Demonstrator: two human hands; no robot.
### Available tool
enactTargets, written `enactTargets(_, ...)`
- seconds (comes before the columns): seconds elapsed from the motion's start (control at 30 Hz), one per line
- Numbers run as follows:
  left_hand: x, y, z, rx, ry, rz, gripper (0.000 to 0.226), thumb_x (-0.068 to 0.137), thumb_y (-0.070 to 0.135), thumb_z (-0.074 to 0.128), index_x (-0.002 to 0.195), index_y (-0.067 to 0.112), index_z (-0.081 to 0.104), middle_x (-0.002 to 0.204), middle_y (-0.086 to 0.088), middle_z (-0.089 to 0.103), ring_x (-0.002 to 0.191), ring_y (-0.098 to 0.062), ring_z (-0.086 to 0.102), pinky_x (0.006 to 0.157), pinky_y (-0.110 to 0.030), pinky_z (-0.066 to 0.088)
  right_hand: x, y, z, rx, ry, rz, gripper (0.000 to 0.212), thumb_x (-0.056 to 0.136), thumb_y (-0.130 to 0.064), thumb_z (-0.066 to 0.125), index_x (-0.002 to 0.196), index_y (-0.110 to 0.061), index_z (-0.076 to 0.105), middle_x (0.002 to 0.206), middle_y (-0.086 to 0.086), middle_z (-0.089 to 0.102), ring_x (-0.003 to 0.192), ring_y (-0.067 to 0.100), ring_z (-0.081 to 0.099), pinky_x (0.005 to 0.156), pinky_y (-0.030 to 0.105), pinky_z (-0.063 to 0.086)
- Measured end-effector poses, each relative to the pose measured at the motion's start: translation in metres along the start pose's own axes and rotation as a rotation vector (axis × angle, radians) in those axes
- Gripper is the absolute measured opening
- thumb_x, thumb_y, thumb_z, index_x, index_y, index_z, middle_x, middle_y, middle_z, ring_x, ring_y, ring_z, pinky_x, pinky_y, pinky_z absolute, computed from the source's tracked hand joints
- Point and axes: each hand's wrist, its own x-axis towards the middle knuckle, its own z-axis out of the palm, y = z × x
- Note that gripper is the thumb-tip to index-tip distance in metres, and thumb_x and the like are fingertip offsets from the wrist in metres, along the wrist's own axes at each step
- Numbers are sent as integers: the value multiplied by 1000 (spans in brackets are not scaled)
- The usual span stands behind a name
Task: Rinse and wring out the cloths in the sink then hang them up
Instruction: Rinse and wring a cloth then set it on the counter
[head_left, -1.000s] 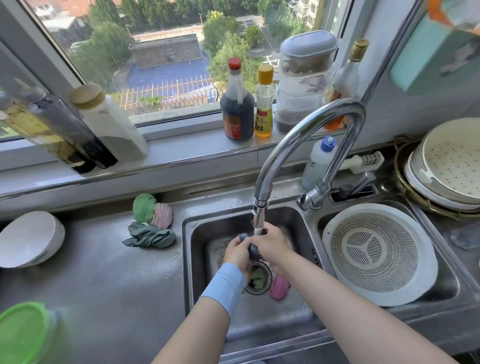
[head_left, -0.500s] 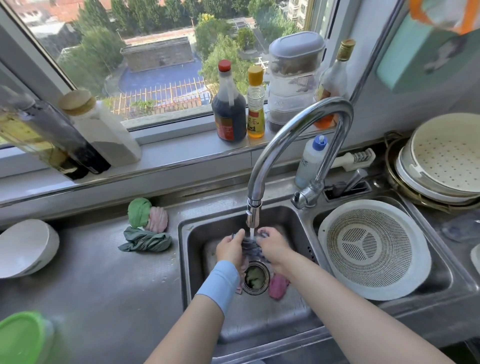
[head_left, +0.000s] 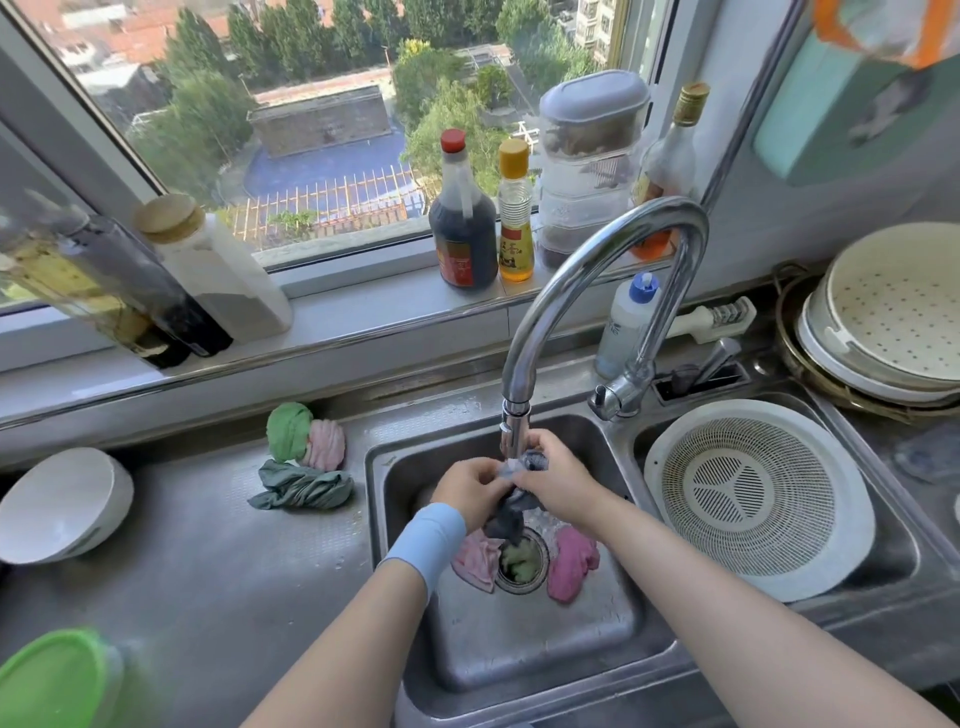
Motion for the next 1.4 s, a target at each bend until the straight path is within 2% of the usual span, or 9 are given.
enactTargets(0.2,2,1,-2,-57,136,-72,48,69,58,76,60,23,44,48,13,48,46,-5,39,44,-14,35,-3,6,-9,-41,-63,143,23,99,-9,52,117,-20,62,83,6,65,57,14,58,44,26,44)
enactTargets(0.33,0,8,2,-207,120,-67,39,76,52,62,62,24,38,58,2,39,60,-16,36,60,-29,35,6,-1,3,-46,98,166,9,92,-27,61,90,-19,57,58,0,55,38,13,44,40,18,28)
enactTargets(0.47,0,9,1,-247,111,-115,27,96,36,52,78,15,52,72,-9,58,68,-21,53,74,-45,51,11,-9,12,-149,156,116,24,84,-37,60,76,-15,56,70,0,62,55,14,55,49,25,40)
enactTargets(0.67,-1,10,-3,-446,125,-147,27,81,2,67,106,11,66,84,-9,71,71,-23,65,73,-39,58,6,4,8,122,288,77,62,75,-5,80,126,-17,48,118,3,58,99,15,58,84,25,50)
enactTargets(0.83,-5,12,3,-520,182,-176,37,67,18,89,97,15,68,91,-5,75,84,-22,72,81,-38,60,-6,3,0,465,31,483,35,90,-24,73,115,-2,65,103,20,71,85,32,71,67,44,60)
enactTargets(0.97,-4,13,5,-362,240,-208,24,71,34,81,79,15,68,76,-3,71,70,-16,63,75,-37,57,-6,-2,9,522,-43,319,16,101,-25,56,112,-15,62,86,8,70,71,23,65,68,38,54)
enactTargets(1.1,-9,17,2,-265,235,-189,24,85,38,68,75,18,63,69,3,65,66,-14,56,65,-29,48,3,-16,16,176,147,102,15,102,-28,51,102,-16,59,79,5,61,69,18,55,62,30,44)
enactTargets(1.27,-15,21,3,-557,76,-174,26,92,-4,51,106,5,71,93,-17,74,85,-30,69,84,-43,58,-2,-9,28,-352,122,11,34,91,-53,54,77,-24,66,75,-4,67,78,15,64,63,25,42)
enactTargets(1.4,-23,23,7,-747,-140,-140,44,85,-20,34,105,-2,69,82,-13,70,72,-21,66,72,-33,56,8,-9,23,-495,244,95,40,92,-49,49,95,-16,70,98,6,72,97,30,64,76,35,49)
